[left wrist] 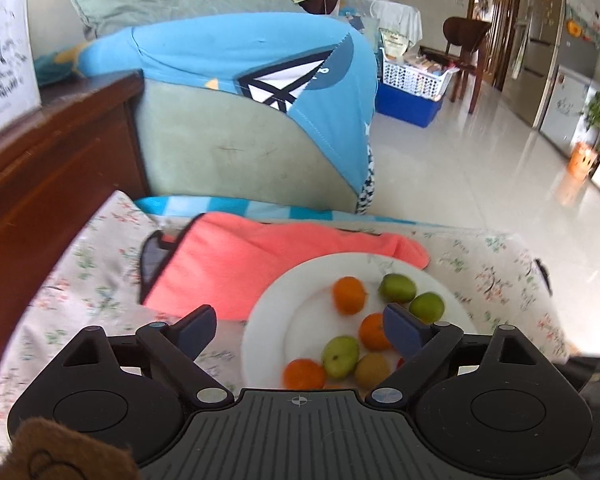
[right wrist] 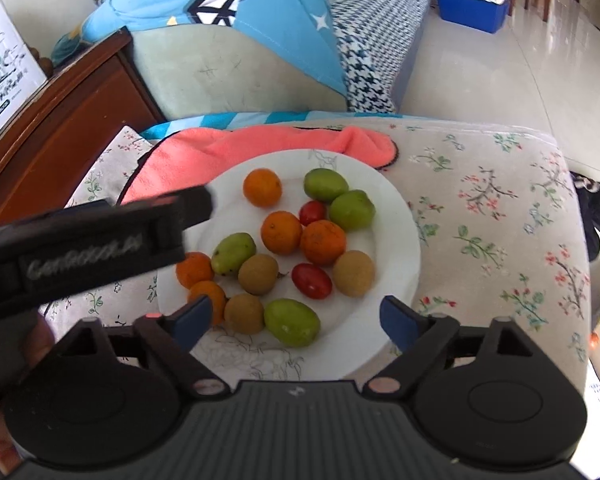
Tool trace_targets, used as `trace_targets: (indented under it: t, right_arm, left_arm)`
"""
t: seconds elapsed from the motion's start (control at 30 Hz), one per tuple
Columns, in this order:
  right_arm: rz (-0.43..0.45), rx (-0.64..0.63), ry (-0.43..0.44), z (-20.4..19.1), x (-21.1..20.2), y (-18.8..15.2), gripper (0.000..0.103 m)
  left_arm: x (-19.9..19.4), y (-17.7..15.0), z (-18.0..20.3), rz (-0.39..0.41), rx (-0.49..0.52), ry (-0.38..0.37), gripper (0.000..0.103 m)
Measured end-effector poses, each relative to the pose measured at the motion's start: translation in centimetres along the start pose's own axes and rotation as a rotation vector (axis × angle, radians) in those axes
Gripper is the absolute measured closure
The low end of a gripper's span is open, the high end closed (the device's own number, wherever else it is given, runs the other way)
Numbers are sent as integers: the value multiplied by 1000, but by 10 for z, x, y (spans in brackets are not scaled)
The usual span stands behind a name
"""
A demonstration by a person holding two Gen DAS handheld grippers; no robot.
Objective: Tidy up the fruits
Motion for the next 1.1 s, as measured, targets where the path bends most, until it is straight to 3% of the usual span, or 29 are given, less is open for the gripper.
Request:
trace_targets:
  t: [0.23,0.63,0.87,1.1]
  right_arm:
    - [26,-51,-46,-5,-23,-4,3]
    - [9,-124,-97,-14,-43,-28,2]
    - [-9,-110,-133,-11,-55,-35,1]
    - [5,-83,-148,-7,-62,-31,1]
  left_arm:
    - [-21,-7,0,-33,31,60,6]
    - [-54,-32,-14,-134,-32,149,5]
    - [-64,-43,-25,-182,-90,169,5]
    - [-68,-42,-27,-164,-90,169,5]
Point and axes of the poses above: each gripper's, at about its wrist camera, not at the fingertips, and x roughly the way its jaws point, z to its right, y to its top, the point moved 2 cm from there along x, roughly the way its jaws point, and after that the axes turned 6 degrees about z, right-handed, at the moved point
